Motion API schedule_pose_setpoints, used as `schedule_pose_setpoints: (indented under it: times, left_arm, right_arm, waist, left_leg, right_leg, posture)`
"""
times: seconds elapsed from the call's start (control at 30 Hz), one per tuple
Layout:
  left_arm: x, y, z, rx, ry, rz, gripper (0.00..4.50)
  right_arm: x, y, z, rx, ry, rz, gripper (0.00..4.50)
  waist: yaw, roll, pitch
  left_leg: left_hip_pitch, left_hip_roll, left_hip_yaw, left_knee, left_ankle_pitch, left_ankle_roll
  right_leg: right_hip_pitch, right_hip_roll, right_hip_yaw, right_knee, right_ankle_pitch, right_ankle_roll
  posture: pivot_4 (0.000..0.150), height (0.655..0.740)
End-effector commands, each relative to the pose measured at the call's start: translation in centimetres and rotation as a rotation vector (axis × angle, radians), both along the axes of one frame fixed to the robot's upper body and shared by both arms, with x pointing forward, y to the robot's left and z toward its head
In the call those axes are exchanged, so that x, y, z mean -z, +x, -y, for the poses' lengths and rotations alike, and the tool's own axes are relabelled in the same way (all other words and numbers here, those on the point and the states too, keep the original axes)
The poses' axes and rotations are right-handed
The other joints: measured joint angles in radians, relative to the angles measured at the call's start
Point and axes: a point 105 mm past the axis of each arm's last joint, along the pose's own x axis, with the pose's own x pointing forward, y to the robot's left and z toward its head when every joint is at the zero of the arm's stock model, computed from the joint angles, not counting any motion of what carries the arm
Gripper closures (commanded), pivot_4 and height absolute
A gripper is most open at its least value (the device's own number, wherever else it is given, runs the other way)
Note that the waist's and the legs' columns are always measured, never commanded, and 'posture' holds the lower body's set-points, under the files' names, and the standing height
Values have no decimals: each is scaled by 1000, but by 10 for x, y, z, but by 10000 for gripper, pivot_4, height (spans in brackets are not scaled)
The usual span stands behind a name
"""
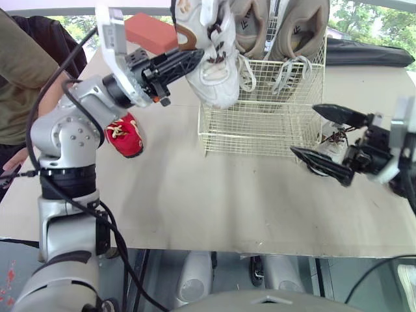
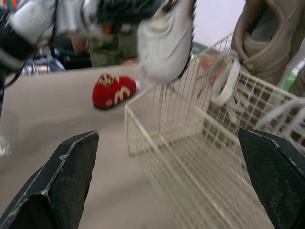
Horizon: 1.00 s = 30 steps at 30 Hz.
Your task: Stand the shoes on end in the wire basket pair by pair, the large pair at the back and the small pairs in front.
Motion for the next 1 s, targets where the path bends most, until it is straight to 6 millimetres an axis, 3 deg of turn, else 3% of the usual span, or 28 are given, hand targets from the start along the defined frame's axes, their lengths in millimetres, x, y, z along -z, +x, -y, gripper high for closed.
schedule_pose_setpoints:
  times: [0.03,0.33,0.5,0.63,0.73,0.83,0.93,1.0]
  left_arm:
    - [-13,6,7,16,26,131,39599]
    - [-2,48,23,-82,167,309,39608]
    - [28,54,18,-52,233,234,39608]
    - [50,46,15,27,244,167,39608]
    - [52,41,12,45,231,133,28582]
    - [50,35,5,41,208,96,13099]
    - [47,23,-5,60,192,29,641]
    - [41,15,-11,65,171,-13,641]
  right_arm:
    - [-8,-15,5,34,-39,89,0]
    - [-6,-21,9,128,-22,108,0]
    - [-4,-23,9,146,-15,98,0]
    - [0,-21,12,160,-5,73,0]
    - [1,-20,13,165,4,68,0]
    - [2,-19,14,164,6,59,0]
    - [6,-15,17,170,2,42,0]
    - [7,-12,20,181,4,31,0]
  waist:
    - [0,0,0]
    - [-4,-1,0]
    - [-2,-1,0]
    - [-4,-1,0]
    - [-4,-1,0]
    - [-4,-1,0]
    - [-13,-1,0]
    - [-19,-1,0]
  left_leg:
    - [0,0,0,0,0,0]
    - [0,0,0,1,0,0]
    - [0,0,0,1,0,0]
    - [0,0,0,1,0,0]
    - [0,0,0,1,0,0]
    - [1,0,-1,1,0,0]
    - [4,1,-2,1,0,0]
    - [9,1,-3,0,0,0]
  right_leg:
    - [0,0,0,0,0,0]
    - [0,0,1,0,0,0]
    - [0,0,1,1,0,0]
    - [0,0,1,1,0,0]
    - [0,0,0,1,0,0]
    - [0,0,1,2,0,0]
    - [2,0,2,2,0,0]
    - [6,1,3,2,0,0]
  posture:
    - [1500,7400]
    - [1500,7400]
    - [1500,7400]
    - [1500,7400]
    - [1500,7400]
    - [1500,7400]
    - [1500,7400]
    - [1500,7400]
